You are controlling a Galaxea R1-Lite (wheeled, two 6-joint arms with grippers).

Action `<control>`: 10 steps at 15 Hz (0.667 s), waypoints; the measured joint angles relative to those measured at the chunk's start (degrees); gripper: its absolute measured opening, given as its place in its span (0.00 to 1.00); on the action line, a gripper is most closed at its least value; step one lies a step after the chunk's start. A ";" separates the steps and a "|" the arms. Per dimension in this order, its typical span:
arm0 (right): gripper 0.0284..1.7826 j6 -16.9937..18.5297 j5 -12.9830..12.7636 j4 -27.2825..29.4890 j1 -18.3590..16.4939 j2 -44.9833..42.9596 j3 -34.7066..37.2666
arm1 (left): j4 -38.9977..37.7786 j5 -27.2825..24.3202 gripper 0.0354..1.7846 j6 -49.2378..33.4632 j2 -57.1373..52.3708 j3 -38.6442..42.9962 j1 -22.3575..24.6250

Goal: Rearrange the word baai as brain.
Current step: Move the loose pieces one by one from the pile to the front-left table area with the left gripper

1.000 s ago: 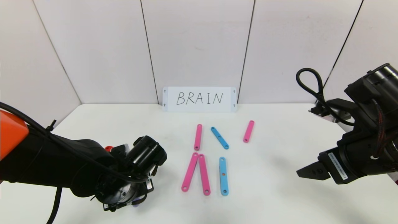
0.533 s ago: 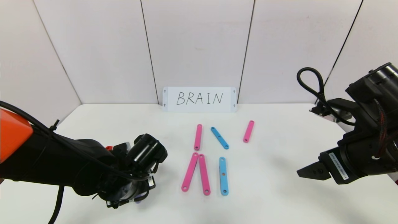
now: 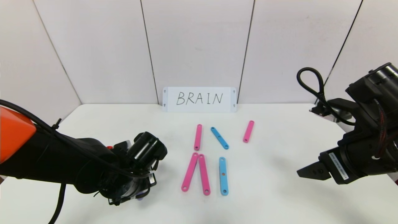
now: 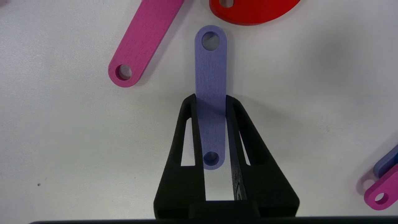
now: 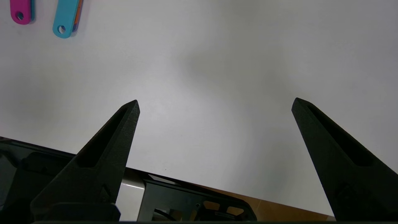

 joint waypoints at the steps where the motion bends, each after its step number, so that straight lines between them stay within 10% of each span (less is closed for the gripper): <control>1: 0.96 0.02 0.00 0.00 0.00 0.02 0.00 | 0.00 0.02 0.13 0.01 0.09 0.04 0.13; 10: 0.96 0.02 0.00 -0.02 0.00 0.22 0.00 | 0.32 0.61 0.13 -0.18 0.44 0.72 0.44</control>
